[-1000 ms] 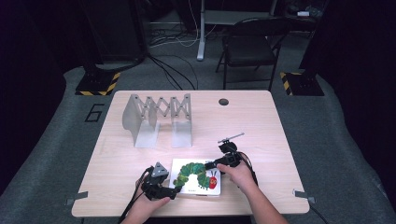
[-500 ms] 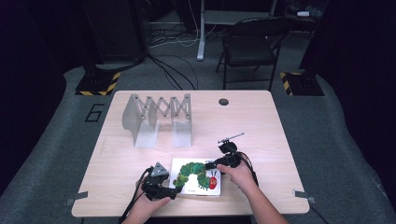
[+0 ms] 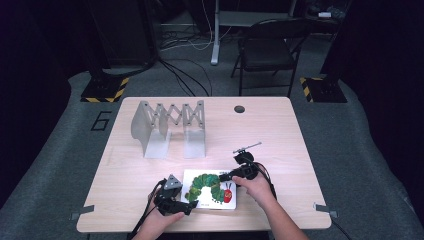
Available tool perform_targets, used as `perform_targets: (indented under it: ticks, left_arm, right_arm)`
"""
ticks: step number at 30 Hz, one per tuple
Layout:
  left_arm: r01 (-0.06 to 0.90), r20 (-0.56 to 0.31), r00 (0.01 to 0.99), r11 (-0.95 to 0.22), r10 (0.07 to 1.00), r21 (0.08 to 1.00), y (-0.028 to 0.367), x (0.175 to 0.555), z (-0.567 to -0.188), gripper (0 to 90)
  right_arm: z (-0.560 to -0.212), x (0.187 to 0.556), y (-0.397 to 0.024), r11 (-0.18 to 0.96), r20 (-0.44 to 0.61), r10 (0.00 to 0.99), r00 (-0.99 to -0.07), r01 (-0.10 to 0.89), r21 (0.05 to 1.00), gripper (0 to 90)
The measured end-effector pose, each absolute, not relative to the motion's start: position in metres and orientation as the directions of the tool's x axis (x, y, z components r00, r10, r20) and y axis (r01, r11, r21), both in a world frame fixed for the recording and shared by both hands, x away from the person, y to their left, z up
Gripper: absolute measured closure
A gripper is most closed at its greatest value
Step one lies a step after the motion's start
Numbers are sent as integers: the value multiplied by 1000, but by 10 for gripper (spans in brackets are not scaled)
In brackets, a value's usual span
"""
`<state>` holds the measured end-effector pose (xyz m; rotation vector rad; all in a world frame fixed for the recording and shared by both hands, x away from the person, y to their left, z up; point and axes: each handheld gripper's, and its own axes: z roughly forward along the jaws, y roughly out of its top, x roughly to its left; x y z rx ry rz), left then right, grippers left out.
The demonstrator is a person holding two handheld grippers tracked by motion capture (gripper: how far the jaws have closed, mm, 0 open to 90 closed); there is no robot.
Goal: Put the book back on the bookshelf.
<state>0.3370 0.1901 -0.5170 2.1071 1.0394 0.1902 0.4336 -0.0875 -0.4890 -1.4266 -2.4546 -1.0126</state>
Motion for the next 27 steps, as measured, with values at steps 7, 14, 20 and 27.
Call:
perform_targets:
  ticks: [7, 14, 20, 27]
  left_arm:
    - [607, -176, 661, -382, 729, 697, 190, 337, -518, 123]
    - [615, -197, 661, -372, 724, 695, 190, 338, -520, 122]
    - [615, -200, 668, -381, 716, 690, 191, 341, -520, 124]
    - [638, -226, 652, -362, 724, 680, 190, 340, -518, 147]
  right_arm:
    - [-485, 432, -87, 335, 408, 725, -555, 802, 495, 397]
    - [-479, 430, -85, 338, 394, 724, -566, 789, 513, 404]
    - [-478, 430, -84, 336, 390, 725, -567, 786, 518, 404]
    - [-476, 429, -82, 339, 374, 732, -569, 781, 524, 402]
